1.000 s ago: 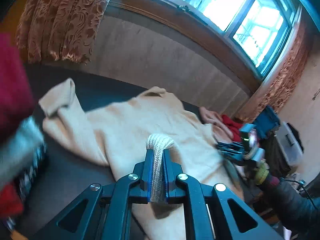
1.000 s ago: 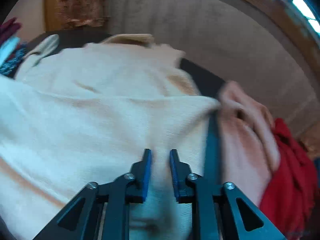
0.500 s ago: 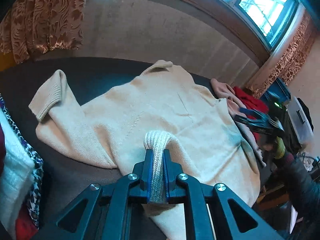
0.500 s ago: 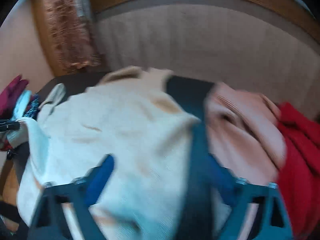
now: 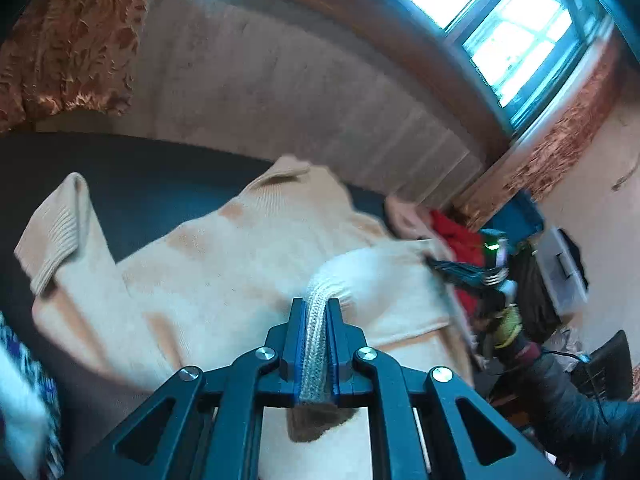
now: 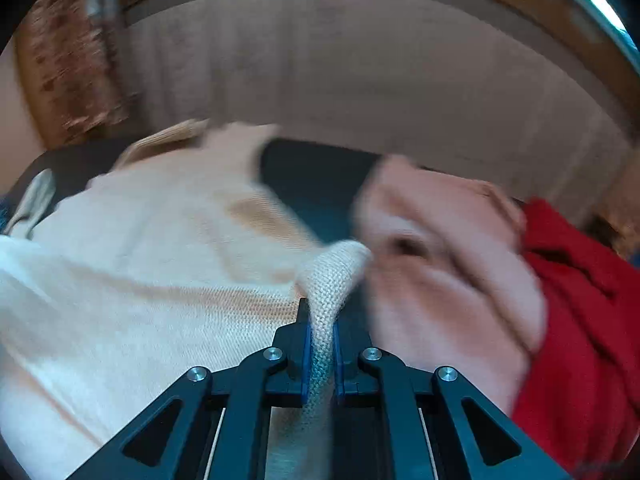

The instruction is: Fold clothes

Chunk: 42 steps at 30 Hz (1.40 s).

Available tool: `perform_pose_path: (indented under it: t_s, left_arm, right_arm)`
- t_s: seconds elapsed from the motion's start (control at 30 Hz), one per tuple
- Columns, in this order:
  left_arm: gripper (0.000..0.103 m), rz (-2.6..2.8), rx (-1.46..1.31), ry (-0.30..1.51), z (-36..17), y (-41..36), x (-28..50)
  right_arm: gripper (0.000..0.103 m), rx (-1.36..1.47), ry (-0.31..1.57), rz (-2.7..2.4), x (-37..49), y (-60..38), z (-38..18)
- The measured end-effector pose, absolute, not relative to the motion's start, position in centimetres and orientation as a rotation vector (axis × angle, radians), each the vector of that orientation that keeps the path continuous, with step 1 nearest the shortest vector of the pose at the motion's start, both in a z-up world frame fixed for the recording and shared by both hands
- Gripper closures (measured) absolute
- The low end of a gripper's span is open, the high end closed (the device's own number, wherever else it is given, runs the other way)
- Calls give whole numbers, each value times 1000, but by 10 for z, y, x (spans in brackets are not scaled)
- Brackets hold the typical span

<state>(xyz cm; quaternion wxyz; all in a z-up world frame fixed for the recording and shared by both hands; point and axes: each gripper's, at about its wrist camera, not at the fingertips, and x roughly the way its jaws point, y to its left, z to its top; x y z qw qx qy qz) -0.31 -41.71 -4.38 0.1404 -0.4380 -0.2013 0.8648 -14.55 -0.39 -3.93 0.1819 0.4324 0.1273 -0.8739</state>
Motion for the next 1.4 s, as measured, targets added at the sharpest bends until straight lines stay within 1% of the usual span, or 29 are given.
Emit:
perform_pose_path:
  t_s: [0.07, 0.13, 0.17, 0.2, 0.23, 0.3, 0.37, 0.4, 0.47, 0.5, 0.57, 0.63, 0.7, 0.73, 0.77, 0.8, 0.83, 0.87, 0.9, 0.93, 1.03, 1.13, 1.17, 1.2, 1.3, 1.37, 1.4]
  left_arm:
    - [90, 2535, -1418, -612, -62, -423, -33]
    - [86, 2541, -1496, -722, -78, -436, -54]
    - [86, 2545, -1533, -773, -85, -442, -64]
    - [85, 2578, -1540, -774, -87, -446, -68]
    - [83, 2609, -1535, -773, -87, -449, -69]
    - [82, 2617, -1546, -787, -91, -451, -66]
    - [73, 2600, -1573, -792, -98, -449, -64]
    - [72, 2592, -1587, -795, -102, -448, -63]
    - [68, 2576, -1614, -801, -109, -447, -60]
    - [68, 2567, -1627, -803, -113, -446, -59]
    - [67, 2550, -1654, -809, -121, -444, -56]
    - [66, 2533, -1680, -814, -128, -443, -54]
    - [71, 2515, -1707, -819, -135, -441, -51]
    - [84, 2506, -1720, -821, -139, -441, -50]
    - [94, 2500, -1728, -824, -142, -440, -49]
    - [94, 2525, -1666, -834, -132, -440, -49]
    - [95, 2550, -1605, -842, -121, -439, -50]
    - [95, 2573, -1543, -851, -111, -439, -50]
    - [95, 2594, -1480, -858, -101, -439, -51]
    - [95, 2614, -1418, -866, -91, -439, -51]
    - [95, 2663, -1206, -850, -56, -435, -49]
    - [95, 2679, -1157, -843, -47, -431, -43]
    - [95, 2687, -1201, -821, -54, -432, -43]
    - [95, 2693, -1312, -790, -71, -432, -43]
    - [95, 2672, -1611, -716, -121, -431, -45]
    - [94, 2668, -1676, -726, -141, -435, -39]
    - [94, 2661, -1686, -742, -148, -436, -35]
  right_arm:
    - [90, 1297, 233, -2463, -164, 16, -46]
    - [77, 1338, 122, -2449, -170, 33, -55]
    - [72, 1342, 99, -2453, -169, 37, -57]
    - [67, 1332, 83, -2459, -166, 41, -56]
    - [66, 1315, 76, -2467, -162, 44, -52]
    - [64, 1249, 121, -2468, -149, 40, -41]
    - [55, 1172, 185, -2462, -135, 32, -29]
    - [49, 1141, 201, -2440, -128, 30, -24]
    - [46, 1102, 208, -2353, -109, 23, -17]
    - [45, 1089, 214, -2299, -99, 16, -17]
    - [39, 1070, 226, -2192, -77, 2, -16]
    - [26, 1080, 282, -2084, -61, -14, -24]
    - [23, 1097, 370, -2022, -51, -32, -37]
    - [23, 1115, 426, -2008, -48, -41, -46]
    - [25, 1131, 478, -2018, -47, -46, -52]
    - [28, 1136, 505, -2041, -47, -48, -54]
    - [46, 1132, 505, -2063, -49, -48, -52]
    - [61, 1134, 499, -2087, -52, -48, -50]
    - [88, 1143, 471, -2114, -59, -45, -44]
    - [92, 1149, 430, -2144, -67, -40, -39]
    - [93, 1150, 313, -2225, -84, -25, -25]
    - [93, 1111, 189, -2210, -75, -14, -8]
    - [93, 1101, 179, -2189, -69, -13, -6]
    - [92, 1105, 198, -2166, -61, -14, -8]
    - [90, 1188, 248, -2048, -44, -21, -34]
    - [86, 1235, 199, -2011, -41, -15, -45]
    - [83, 1248, 134, -1998, -41, -8, -46]
